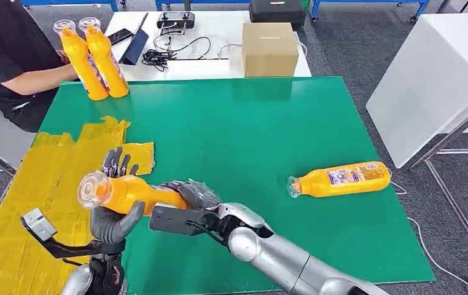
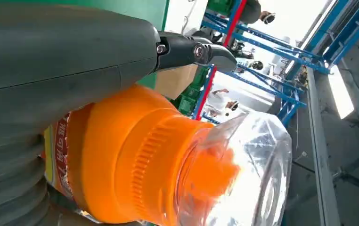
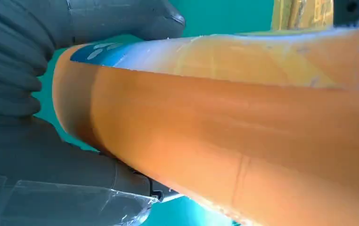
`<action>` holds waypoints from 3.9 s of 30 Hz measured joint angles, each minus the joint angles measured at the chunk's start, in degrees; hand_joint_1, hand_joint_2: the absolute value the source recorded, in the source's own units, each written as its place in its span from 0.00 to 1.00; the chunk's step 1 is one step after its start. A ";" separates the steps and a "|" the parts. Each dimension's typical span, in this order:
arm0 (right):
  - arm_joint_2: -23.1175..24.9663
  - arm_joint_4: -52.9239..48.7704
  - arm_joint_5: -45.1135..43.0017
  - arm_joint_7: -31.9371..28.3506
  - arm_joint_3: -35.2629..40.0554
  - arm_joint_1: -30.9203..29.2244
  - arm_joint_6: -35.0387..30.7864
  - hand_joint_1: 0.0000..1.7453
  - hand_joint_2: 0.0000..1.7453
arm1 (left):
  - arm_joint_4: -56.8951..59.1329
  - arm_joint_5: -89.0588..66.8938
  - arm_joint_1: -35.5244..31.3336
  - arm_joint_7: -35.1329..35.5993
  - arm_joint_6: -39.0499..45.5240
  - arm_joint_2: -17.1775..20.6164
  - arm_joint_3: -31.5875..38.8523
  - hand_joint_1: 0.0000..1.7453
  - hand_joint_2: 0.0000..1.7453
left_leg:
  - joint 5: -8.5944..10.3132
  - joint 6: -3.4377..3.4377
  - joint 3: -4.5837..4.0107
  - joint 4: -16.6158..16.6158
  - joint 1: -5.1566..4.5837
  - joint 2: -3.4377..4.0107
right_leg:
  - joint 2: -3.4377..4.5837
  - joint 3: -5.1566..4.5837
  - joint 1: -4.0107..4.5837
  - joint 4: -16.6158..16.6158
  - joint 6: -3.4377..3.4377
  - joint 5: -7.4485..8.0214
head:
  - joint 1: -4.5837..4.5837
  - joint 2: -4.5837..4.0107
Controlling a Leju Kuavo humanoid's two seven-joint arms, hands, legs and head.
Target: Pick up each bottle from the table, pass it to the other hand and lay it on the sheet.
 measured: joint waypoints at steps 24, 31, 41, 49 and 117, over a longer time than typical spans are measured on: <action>-0.63 -0.79 0.44 -0.22 1.35 0.04 -0.55 1.00 1.00 | 0.15 0.09 0.49 -0.92 -1.53 0.02 0.52 1.00 1.00 | 0.00 0.00 0.00 0.00 0.00 0.00 | 0.00 -0.01 0.00 0.00 0.00 0.00 | 0.00 0.00; -0.66 -0.87 0.44 -0.35 1.53 0.07 -0.55 1.00 1.00 | 0.20 0.00 0.49 -1.16 -2.67 0.37 0.61 1.00 1.00 | 0.00 0.00 0.00 0.00 0.00 0.00 | 0.00 -0.01 0.00 0.00 0.00 0.00 | -0.02 0.00; -0.70 -1.05 0.35 -0.48 1.51 0.07 -0.55 1.00 1.00 | 0.30 -0.18 0.11 -0.90 -3.45 0.79 0.61 1.00 1.00 | 0.00 0.00 0.01 0.00 0.00 0.00 | 0.00 -0.01 0.00 0.00 0.00 0.00 | 0.00 0.00; -1.49 -2.25 2.73 -1.05 1.00 0.41 -3.30 0.85 1.00 | 0.31 -0.50 -0.14 -0.85 -4.26 0.87 0.61 1.00 1.00 | 0.00 0.00 0.00 0.00 0.00 0.00 | 0.00 -0.01 0.00 0.00 0.00 0.00 | 0.00 0.00; -13.68 -35.01 14.67 -7.69 -25.79 25.32 -9.77 0.00 0.00 | 15.15 -100.48 0.91 23.91 30.84 17.09 -5.16 0.00 1.00 | 0.02 -0.03 0.12 -0.03 -0.03 -0.05 | -0.03 0.12 -0.01 -0.01 0.00 0.00 | -0.02 0.00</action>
